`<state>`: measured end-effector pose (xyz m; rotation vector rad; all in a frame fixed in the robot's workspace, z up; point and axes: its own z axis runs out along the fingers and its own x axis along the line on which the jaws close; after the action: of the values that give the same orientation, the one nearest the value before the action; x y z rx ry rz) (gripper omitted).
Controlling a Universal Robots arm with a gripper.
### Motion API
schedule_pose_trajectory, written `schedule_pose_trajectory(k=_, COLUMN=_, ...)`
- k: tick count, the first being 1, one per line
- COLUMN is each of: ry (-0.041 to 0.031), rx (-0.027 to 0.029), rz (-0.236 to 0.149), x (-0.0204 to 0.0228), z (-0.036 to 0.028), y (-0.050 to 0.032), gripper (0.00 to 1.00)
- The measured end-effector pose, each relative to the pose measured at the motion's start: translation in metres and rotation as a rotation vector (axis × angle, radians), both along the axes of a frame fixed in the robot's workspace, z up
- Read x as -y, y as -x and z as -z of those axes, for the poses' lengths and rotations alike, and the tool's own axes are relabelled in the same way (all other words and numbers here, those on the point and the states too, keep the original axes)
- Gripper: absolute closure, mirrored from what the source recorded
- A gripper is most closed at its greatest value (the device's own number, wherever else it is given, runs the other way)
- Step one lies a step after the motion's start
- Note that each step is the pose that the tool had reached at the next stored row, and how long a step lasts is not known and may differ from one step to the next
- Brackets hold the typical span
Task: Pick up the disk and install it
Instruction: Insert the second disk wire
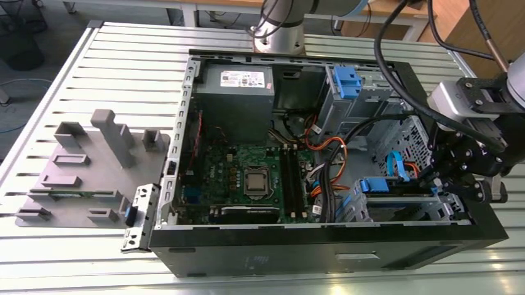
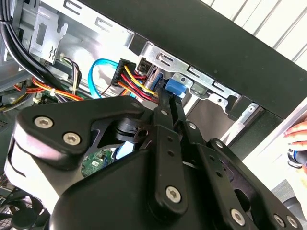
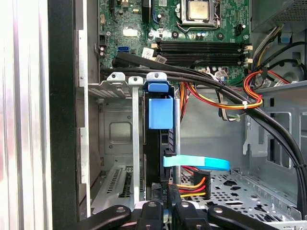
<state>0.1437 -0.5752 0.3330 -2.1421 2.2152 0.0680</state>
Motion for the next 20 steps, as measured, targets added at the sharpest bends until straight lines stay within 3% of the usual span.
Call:
schedule_pose_trajectory(k=13, ry=-0.0006, rx=0.0003, rz=0.0, x=-0.0004, z=-0.0054, y=0.0017, gripper=0.84)
schedule_pose_trajectory(k=20, ry=-0.0007, rx=0.001, rz=0.0, x=-0.004, z=-0.0049, y=0.0051, gripper=0.84)
